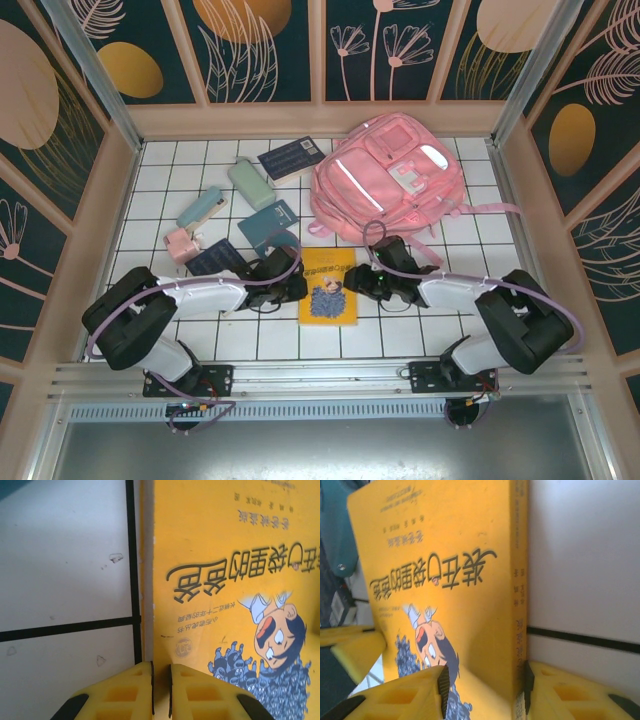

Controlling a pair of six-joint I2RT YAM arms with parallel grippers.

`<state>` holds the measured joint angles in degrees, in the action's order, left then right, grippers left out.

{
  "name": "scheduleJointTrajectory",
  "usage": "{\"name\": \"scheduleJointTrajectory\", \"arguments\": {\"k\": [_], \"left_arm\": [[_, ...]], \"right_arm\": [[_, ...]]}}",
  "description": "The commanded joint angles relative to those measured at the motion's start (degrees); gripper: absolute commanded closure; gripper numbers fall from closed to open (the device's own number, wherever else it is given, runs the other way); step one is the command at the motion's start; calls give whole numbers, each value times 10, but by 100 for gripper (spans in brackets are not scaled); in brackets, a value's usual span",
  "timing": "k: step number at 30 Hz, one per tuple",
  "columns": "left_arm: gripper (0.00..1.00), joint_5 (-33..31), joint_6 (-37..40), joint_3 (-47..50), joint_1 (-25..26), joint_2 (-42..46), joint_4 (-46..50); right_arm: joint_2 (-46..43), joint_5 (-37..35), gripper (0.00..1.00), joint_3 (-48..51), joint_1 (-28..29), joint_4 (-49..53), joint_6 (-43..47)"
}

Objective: Pack the student bag

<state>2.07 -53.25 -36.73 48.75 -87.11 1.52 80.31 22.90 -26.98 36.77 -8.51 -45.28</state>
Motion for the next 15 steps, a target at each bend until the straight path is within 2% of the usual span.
{"name": "scheduleJointTrajectory", "arguments": {"k": [1,7,9,13,15], "left_arm": [[85,31,1,21,11,-28,2],[85,37,0,22,12,-23,-2],[85,38,-1,21,11,-20,1],[85,26,5,7,12,-7,26],[83,7,8,-6,12,7,52]], "right_arm": [[-36,172,57,-6,18,-162,-27],[-23,186,58,18,17,-222,-49],[-15,158,60,4,17,-170,-30],[-19,108,78,-7,16,-104,-6],[-30,69,93,-18,15,-57,9]]}}
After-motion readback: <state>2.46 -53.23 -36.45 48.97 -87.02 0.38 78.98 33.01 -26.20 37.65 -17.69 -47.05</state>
